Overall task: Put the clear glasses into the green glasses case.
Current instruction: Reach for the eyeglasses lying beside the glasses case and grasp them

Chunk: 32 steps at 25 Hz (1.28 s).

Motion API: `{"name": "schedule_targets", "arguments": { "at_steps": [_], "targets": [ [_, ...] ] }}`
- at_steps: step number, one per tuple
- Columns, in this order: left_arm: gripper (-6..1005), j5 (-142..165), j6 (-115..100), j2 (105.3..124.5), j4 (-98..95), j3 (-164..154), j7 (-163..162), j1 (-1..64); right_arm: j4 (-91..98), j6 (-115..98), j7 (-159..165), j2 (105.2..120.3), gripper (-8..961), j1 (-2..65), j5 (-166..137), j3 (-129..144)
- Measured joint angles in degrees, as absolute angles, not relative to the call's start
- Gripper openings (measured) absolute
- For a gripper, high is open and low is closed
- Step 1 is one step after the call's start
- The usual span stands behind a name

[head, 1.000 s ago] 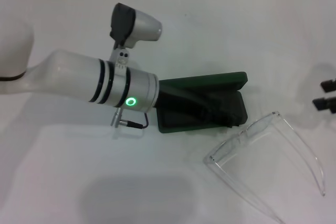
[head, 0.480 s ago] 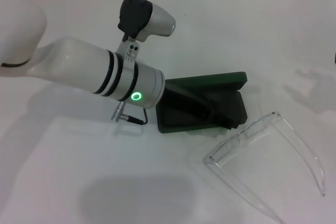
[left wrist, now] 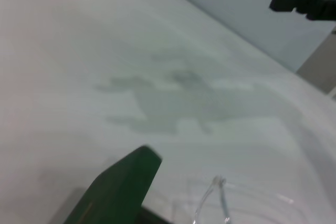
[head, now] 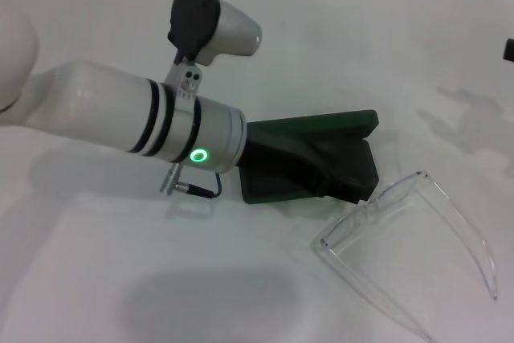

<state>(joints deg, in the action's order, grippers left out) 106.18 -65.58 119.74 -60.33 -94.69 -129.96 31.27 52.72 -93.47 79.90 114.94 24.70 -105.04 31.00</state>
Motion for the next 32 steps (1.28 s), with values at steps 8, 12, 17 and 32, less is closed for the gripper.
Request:
{"name": "schedule_targets", "arguments": {
  "at_steps": [8, 12, 17, 32],
  "targets": [
    [773, 110.9, -61.5, 119.99, -64.7, -102.6, -139.1, 31.2, 52.4, -93.5, 79.6, 115.27, 555, 25.1, -104.9, 31.2],
    [773, 114.5, -59.4, 120.16, -67.5, -106.6, -142.9, 31.3, 51.4, -93.9, 78.5, 115.30, 555, 24.9, -104.8, 31.2],
    [772, 117.6, -56.4, 120.23, -68.3, -109.3, -147.1, 32.0, 50.5, -94.0, 77.4, 115.31, 555, 24.9, -104.8, 31.2],
    [768, 117.9, -52.3, 120.31, -65.6, -113.6, -150.7, 35.7, 49.7, -94.0, 76.6, 115.10, 554, 24.3, -105.4, 31.2]
  ]
}}
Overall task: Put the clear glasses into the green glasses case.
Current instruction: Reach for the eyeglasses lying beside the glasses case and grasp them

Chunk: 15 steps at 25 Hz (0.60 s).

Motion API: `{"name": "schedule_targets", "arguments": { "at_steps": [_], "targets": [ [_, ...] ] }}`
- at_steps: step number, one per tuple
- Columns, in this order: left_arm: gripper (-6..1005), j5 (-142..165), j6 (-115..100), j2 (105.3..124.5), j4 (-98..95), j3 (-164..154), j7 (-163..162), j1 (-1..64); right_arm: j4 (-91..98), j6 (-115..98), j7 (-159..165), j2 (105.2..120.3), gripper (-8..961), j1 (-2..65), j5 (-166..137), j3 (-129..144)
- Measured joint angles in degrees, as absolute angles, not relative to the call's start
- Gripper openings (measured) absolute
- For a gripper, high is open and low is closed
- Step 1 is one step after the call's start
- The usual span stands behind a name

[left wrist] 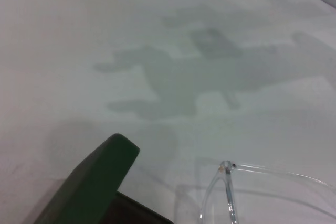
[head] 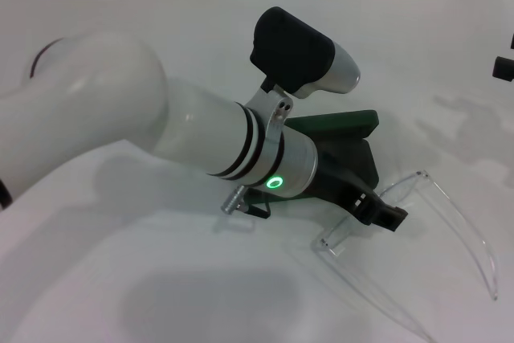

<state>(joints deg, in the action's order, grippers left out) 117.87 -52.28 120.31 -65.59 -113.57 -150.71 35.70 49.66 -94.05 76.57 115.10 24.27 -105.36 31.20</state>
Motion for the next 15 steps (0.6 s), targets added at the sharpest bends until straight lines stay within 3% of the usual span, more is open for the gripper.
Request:
{"name": "schedule_targets", "arguments": {
  "at_steps": [15],
  "targets": [
    [696, 117.9, -51.9, 120.29, -63.7, -115.3, -151.3, 37.2, 49.7, -94.1, 75.5, 114.76, 554, 23.5, -105.4, 31.2]
  ]
}}
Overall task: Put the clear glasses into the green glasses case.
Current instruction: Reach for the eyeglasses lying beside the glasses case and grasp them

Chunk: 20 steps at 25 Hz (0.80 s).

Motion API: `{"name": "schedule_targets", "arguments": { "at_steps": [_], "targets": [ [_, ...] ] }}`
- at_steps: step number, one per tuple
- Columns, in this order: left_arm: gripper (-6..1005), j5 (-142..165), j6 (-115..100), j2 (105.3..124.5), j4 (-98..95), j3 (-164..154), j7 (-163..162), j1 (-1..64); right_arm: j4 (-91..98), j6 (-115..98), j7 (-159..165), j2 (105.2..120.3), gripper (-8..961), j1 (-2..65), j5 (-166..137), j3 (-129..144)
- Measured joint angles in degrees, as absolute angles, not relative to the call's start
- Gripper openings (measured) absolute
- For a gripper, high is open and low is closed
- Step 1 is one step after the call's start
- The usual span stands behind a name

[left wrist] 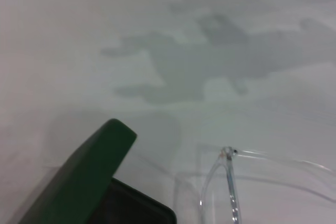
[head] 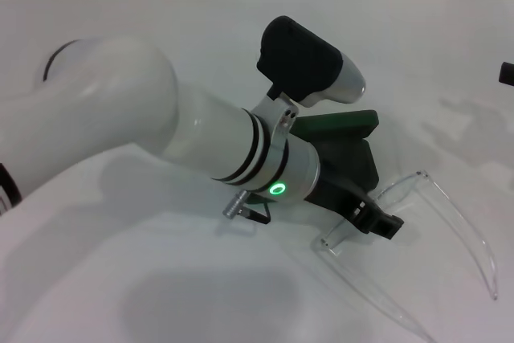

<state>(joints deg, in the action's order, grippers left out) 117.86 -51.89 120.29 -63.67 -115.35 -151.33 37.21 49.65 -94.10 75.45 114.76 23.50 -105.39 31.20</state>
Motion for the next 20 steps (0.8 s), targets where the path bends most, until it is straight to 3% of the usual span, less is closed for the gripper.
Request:
{"name": "schedule_targets", "arguments": {
  "at_steps": [7, 10, 20],
  "targets": [
    [679, 117.9, -51.9, 120.25, -63.6, -115.4, -151.3, 37.4, 49.7, -94.1, 75.3, 114.66, 554, 23.4, -105.4, 31.2],
    [497, 117.8, -51.9, 120.23, -63.6, -115.4, -151.3, 37.4, 49.7, -94.1, 75.2, 114.62, 553, 23.4, -105.4, 31.2],
    [461, 117.6, -51.8, 120.23, -63.1, -115.3, -151.1, 37.4, 49.7, -94.1, 74.7, 114.60, 553, 23.4, -105.5, 31.2]
  ]
}}
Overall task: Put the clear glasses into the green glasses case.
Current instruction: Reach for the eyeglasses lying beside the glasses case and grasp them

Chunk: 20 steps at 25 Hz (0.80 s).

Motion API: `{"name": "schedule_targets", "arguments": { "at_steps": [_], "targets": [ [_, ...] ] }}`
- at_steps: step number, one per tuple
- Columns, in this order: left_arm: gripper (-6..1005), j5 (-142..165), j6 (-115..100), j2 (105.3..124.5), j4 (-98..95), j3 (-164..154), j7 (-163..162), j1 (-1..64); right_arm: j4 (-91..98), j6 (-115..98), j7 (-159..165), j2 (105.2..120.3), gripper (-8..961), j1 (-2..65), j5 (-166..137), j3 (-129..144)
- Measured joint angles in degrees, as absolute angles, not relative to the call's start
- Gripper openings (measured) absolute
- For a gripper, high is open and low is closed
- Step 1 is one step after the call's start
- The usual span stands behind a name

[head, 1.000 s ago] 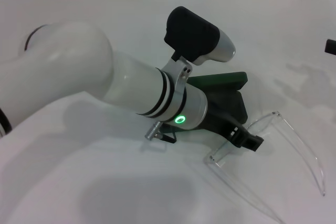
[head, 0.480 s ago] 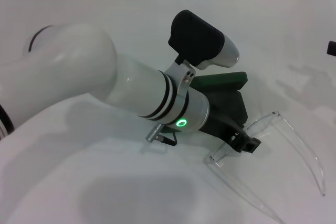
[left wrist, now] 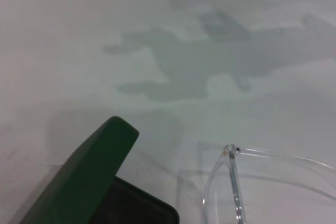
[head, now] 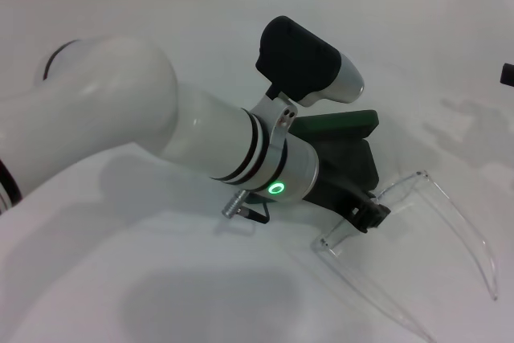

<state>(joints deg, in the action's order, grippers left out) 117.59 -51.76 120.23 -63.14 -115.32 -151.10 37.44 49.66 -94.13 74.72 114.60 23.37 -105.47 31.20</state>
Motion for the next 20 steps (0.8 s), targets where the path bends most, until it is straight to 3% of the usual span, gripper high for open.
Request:
{"name": "schedule_targets", "arguments": {
  "at_steps": [11, 14, 17, 20],
  "targets": [
    [91, 117.3, -51.8, 120.23, -63.0, -114.8, -150.5, 37.4, 49.7, -94.2, 74.6, 114.40, 553, 23.3, -106.0, 31.5],
    [87, 117.3, -51.8, 120.23, -63.1, -114.8, -150.5, 37.4, 50.1, -94.5, 74.7, 113.85, 553, 23.3, -108.1, 33.2],
    [84, 117.3, -51.8, 120.23, -63.4, -114.7, -150.5, 37.4, 50.4, -96.9, 75.5, 111.96, 553, 24.2, -113.1, 36.9],
    [84, 117.4, -51.6, 120.22, -63.5, -114.6, -150.7, 37.4, 50.5, -98.8, 76.6, 111.02, 553, 25.6, -117.8, 39.7]
  ]
}}
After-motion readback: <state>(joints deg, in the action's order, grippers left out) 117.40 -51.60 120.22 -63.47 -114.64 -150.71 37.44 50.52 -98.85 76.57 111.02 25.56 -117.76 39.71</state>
